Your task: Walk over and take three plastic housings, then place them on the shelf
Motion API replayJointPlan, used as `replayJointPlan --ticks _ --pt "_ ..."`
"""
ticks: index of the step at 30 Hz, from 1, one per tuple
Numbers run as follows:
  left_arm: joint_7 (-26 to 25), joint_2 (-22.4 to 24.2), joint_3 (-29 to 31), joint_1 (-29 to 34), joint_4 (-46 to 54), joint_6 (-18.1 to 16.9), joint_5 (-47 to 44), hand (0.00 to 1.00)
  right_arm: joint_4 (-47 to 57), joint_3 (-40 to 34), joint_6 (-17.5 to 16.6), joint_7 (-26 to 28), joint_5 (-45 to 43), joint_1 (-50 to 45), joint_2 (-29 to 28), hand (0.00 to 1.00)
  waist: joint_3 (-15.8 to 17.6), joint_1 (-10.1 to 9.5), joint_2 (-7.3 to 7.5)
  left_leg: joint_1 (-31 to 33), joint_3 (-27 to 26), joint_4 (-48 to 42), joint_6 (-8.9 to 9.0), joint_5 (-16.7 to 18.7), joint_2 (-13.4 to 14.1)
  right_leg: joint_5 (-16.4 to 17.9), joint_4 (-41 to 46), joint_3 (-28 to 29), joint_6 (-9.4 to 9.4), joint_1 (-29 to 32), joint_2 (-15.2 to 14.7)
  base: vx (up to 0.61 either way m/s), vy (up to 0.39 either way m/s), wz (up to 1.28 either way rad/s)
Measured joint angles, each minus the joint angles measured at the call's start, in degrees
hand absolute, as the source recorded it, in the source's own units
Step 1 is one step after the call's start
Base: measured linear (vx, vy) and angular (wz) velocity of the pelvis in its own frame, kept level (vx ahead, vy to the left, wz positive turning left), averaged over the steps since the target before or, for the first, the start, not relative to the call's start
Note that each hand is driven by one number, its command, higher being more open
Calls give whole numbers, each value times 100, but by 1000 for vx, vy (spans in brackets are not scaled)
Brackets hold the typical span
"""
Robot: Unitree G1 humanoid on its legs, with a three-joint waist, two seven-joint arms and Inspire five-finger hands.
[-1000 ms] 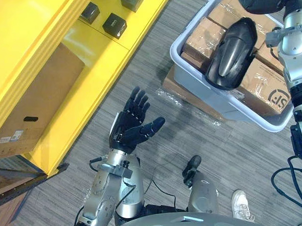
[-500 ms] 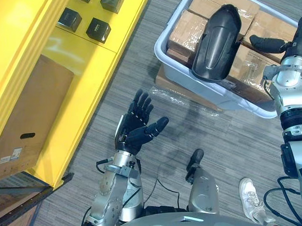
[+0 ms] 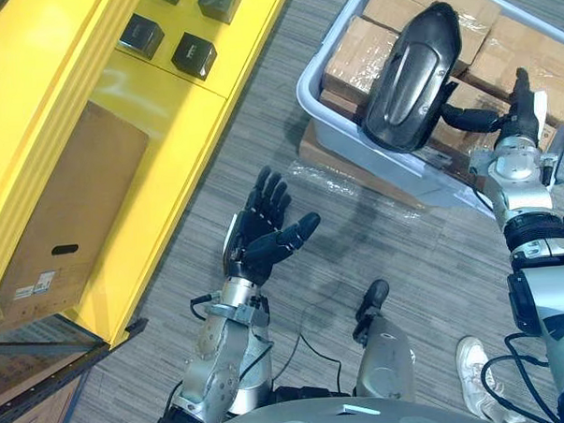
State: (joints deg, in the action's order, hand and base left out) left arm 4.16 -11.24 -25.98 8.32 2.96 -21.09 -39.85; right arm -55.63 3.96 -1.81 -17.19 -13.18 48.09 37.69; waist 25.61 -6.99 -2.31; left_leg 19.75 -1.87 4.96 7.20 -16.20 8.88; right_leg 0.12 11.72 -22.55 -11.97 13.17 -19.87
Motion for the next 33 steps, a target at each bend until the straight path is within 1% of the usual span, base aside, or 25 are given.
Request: replayJointPlan --ticks 2,3,5,11,13,23,28,33 --pt "-23 32 -7 -25 -92 0 0 100 -80 13 1 71 -121 8 0 100 -21 -20 -36 19 17 1 0 0 -1 4 0 -16 2 6 0 -27 -35 5" --pt "-31 65 -8 -27 -117 0 0 100 -112 14 1 73 -127 9 0 100 -45 -25 -77 54 45 1 -2 -2 -4 5 2 -37 3 23 0 -25 -29 6" --pt "-42 79 -8 -52 -125 0 0 100 -134 25 -2 63 -128 19 1 100 -60 -35 -103 87 70 -1 -4 -14 -6 5 9 -58 4 41 0 -34 -41 5" --pt "-58 123 -8 -142 -131 0 3 100 -314 117 33 73 -128 171 8 100 -61 -47 -104 98 102 -1 1 -27 -7 17 27 -76 18 43 0 -36 -38 2" --pt "-58 128 -9 -143 -130 0 3 100 -314 117 35 73 -128 180 9 100 -61 -45 -104 108 110 -1 1 -27 -7 39 33 -78 55 54 0 -30 -37 1" --pt "-61 128 -6 -143 -129 0 8 100 -313 135 134 5 -118 240 9 100 -61 -53 -104 109 144 -3 -7 -69 -1 46 131 -82 57 75 -1 -33 -39 1" --pt "-61 129 -5 -130 -119 0 16 100 -284 227 145 -396 -49 334 9 100 -61 -57 -104 93 142 -2 -19 -80 -1 41 135 -78 54 58 -2 -43 -35 0" --pt "-63 124 2 -76 -12 0 26 100 59 194 292 -727 219 496 11 100 -60 -46 -104 33 124 -2 -18 -83 0 29 129 -68 40 6 -4 -27 -37 -1"
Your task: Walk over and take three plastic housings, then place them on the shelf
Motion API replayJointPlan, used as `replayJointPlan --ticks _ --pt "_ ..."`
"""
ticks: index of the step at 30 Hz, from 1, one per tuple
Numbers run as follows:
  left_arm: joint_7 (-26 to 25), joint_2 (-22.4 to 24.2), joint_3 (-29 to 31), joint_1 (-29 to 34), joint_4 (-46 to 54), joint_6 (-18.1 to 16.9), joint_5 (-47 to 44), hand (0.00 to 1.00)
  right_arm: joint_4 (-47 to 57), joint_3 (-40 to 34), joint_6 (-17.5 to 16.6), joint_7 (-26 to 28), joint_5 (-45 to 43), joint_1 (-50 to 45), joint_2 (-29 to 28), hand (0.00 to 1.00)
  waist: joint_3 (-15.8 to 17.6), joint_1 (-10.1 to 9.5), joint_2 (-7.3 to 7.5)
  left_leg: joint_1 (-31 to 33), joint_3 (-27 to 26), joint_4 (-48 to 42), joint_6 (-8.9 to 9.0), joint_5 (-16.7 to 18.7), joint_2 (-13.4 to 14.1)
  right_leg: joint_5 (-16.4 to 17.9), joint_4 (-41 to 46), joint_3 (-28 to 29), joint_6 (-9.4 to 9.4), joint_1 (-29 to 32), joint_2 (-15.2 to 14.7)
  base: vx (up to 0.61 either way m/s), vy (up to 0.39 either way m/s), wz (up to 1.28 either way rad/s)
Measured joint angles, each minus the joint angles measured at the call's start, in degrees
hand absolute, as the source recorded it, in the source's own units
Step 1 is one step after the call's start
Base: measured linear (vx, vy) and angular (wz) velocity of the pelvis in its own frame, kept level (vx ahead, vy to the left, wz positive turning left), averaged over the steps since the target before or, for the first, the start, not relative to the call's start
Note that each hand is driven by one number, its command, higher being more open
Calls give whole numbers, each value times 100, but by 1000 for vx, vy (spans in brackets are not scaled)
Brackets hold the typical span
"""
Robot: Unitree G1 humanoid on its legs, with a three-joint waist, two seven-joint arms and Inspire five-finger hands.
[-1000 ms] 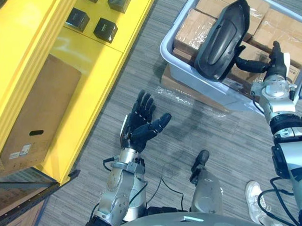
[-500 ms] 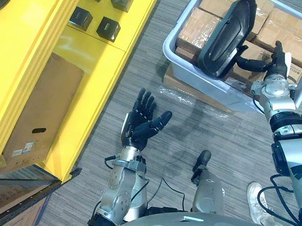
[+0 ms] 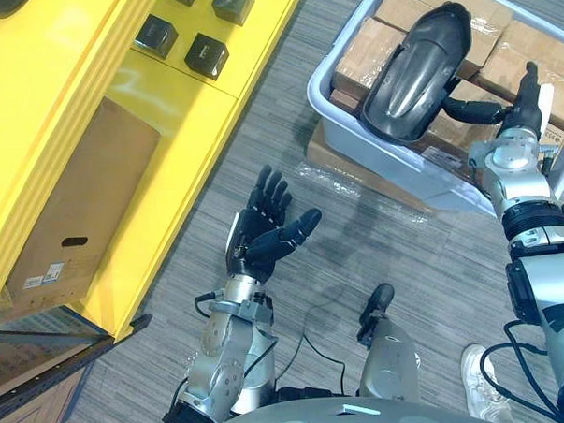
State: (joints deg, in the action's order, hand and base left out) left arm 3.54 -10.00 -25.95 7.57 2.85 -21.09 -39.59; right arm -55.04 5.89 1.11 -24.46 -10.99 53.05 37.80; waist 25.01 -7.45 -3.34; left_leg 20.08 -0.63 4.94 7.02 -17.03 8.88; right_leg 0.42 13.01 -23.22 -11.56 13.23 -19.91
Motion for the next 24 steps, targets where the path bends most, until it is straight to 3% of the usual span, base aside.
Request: replayJointPlan --ticks 13,24 --pt "4 -4 151 191 238 0 0 100 878 -129 -56 -130 112 87 83 100 2 24 3 -142 -132 3 8 19 11 -38 -17 138 -23 -39 -3 -27 -30 -4" --pt "-2 11 37 177 194 4 0 100 327 46 -28 177 108 182 -22 100 13 -48 -27 -91 -111 0 -5 58 -43 -34 -37 74 -30 -29 -62 -2 -37 2"
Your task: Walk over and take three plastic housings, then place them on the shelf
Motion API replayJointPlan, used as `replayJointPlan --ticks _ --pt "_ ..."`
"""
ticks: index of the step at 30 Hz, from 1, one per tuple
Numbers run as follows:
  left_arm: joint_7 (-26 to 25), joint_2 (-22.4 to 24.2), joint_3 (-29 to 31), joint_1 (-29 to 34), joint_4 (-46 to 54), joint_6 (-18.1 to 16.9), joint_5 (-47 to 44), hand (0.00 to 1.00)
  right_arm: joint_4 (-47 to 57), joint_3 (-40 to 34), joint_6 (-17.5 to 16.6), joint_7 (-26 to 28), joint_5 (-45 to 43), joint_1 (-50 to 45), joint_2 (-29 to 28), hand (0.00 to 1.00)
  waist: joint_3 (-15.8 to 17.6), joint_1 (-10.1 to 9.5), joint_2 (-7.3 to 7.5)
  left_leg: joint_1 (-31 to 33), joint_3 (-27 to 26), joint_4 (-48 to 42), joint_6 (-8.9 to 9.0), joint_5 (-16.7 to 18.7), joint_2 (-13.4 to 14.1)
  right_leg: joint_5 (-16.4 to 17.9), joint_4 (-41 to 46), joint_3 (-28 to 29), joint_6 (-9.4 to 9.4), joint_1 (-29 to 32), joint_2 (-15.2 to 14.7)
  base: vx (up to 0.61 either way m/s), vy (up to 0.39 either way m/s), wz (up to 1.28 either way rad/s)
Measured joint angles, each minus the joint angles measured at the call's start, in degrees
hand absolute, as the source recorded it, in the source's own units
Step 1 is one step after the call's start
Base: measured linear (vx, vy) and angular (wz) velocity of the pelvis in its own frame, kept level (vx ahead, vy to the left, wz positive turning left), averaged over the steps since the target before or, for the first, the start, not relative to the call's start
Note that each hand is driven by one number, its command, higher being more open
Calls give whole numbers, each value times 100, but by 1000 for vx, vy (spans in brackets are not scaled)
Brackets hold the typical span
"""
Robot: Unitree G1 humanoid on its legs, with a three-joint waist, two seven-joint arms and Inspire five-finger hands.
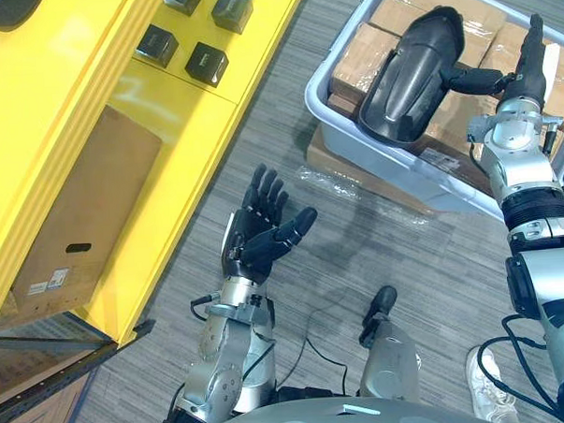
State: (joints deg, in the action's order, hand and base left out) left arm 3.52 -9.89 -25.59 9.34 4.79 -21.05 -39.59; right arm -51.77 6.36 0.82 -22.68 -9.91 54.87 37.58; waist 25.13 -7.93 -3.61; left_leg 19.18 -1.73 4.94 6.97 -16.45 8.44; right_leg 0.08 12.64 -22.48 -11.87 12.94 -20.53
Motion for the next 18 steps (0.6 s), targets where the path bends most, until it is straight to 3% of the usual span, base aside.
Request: replayJointPlan --ticks 8,12,13,18 --pt "-37 143 -160 -261 -304 0 0 100 -511 135 153 137 -40 280 -5 100 68 -93 -280 137 137 2 -4 -31 -20 8 17 -148 -6 24 -9 -24 -37 8" --pt "-47 175 -160 -282 -312 3 -5 100 -697 268 392 235 -57 333 -5 100 71 -123 -289 233 214 -2 -10 -72 -50 7 22 -232 -6 50 -28 -26 -40 12" --pt "-54 175 -159 -279 -313 5 -6 100 -700 281 457 256 -58 363 -4 0 71 -126 -289 231 216 -3 -15 -76 -72 7 26 -232 -6 47 -49 -29 -37 8" --pt "-54 179 -158 -303 -312 7 -6 100 -873 333 747 467 59 477 131 0 70 -116 -291 223 216 -1 -20 -77 -85 9 36 -231 -4 44 -63 -38 -25 0"
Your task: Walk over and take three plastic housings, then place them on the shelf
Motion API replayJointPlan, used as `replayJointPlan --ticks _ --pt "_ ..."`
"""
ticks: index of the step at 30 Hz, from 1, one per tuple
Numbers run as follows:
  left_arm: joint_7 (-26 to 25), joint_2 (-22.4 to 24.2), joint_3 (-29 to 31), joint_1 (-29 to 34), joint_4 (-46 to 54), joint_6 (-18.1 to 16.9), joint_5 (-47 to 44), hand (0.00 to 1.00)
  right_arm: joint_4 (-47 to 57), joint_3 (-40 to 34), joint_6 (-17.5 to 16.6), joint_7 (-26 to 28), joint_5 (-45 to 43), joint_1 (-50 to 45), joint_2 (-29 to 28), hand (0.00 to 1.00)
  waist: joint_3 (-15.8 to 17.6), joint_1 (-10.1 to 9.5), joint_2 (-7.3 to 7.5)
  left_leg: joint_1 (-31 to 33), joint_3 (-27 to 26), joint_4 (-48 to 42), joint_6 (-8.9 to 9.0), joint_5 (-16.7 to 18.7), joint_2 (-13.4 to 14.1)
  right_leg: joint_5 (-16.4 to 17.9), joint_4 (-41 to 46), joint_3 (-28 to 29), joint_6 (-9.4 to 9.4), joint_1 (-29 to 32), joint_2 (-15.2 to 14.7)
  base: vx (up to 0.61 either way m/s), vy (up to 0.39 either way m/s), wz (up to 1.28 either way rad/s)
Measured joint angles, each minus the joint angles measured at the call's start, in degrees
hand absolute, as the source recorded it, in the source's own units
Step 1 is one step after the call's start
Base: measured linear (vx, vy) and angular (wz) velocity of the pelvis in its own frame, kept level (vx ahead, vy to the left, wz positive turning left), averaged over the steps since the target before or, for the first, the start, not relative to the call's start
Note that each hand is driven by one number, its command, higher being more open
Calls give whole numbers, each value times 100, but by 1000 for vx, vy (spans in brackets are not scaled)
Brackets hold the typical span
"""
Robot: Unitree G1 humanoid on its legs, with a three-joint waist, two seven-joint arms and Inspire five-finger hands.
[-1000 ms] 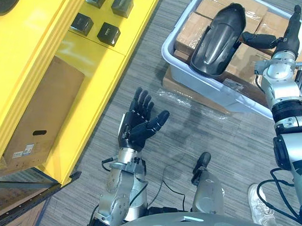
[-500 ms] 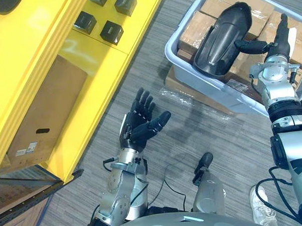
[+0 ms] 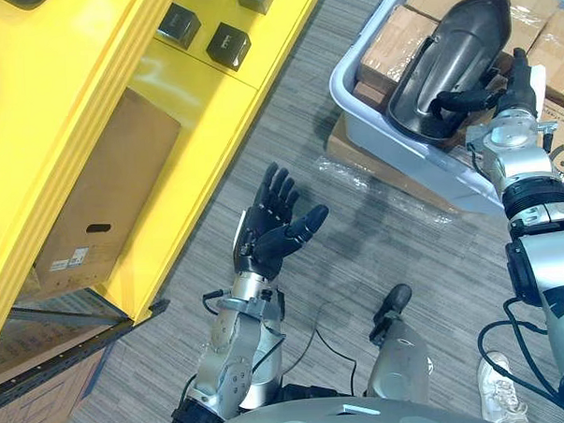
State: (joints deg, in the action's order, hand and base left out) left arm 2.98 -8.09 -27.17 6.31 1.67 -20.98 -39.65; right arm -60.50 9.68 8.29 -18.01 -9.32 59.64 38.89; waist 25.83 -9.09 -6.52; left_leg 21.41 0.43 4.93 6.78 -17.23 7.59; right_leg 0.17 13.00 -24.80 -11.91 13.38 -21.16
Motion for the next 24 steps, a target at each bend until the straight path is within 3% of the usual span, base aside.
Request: replayJointPlan --ticks 6,13,24 --pt "-1 -24 3 -20 0 72 -1 100 -308 -47 167 377 255 123 264 0 -4 10 1 -57 8 1 -1 1 0 33 7 1 52 -56 1 -48 -40 0" --pt "-1 -79 3 -20 -4 115 4 100 -517 -236 726 258 661 212 109 0 -20 -13 9 -110 9 -1 -6 -8 -2 36 9 -2 56 -114 2 -23 -44 1" --pt "11 -265 70 54 -2 247 5 100 -849 -430 1078 -83 658 331 -52 0 -52 -33 14 -178 41 16 -6 -2 -8 99 84 -5 72 -171 -10 -48 -35 2"
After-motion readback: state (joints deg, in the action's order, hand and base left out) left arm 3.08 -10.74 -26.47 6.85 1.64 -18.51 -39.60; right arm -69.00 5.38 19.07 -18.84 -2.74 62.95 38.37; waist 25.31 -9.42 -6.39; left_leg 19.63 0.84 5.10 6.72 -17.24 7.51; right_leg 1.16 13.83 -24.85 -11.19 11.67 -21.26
